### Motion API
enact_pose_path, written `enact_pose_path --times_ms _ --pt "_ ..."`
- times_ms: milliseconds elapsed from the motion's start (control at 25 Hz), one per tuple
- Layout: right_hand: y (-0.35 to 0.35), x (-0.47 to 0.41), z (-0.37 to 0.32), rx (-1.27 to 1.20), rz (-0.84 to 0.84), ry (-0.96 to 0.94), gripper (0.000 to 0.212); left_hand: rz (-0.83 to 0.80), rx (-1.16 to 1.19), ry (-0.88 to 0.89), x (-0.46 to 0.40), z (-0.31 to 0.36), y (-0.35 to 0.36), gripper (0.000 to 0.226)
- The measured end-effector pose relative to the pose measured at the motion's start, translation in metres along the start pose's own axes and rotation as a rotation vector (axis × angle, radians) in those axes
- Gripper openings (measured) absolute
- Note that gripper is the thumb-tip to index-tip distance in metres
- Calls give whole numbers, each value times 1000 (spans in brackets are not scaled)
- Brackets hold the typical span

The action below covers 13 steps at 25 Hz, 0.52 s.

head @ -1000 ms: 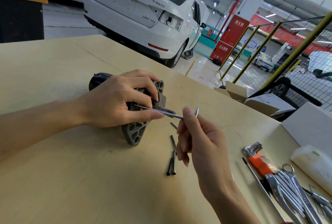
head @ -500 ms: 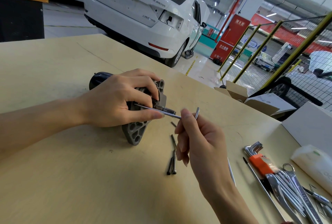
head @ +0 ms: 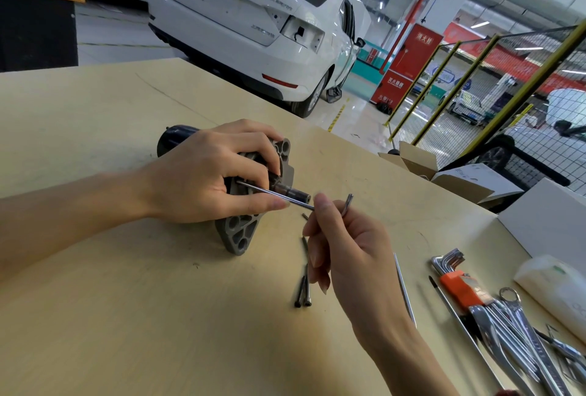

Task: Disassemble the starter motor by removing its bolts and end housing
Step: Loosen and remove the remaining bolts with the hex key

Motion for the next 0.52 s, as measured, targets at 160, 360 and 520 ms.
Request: enact_pose_path --times_ms 160,360,520 --pt "1 1 -1 19 -29 -6 43 -6 -5 5 1 0 0 33" --pt "1 1 0 4 -16 -1 43 -7 0 -4 1 1 -1 34" --pt "1 1 1 -1 -5 9 44 -8 2 -5 1 1 -1 35"
Point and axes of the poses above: each hand's wrist, its own x-axis away from the middle knuckle, its own y-axis out of the palm, z = x × y, the point moved 2 cm from there along -x, towards the middle knuckle, and after that the axes turned 5 degrees about z, right-handed, at the moved point
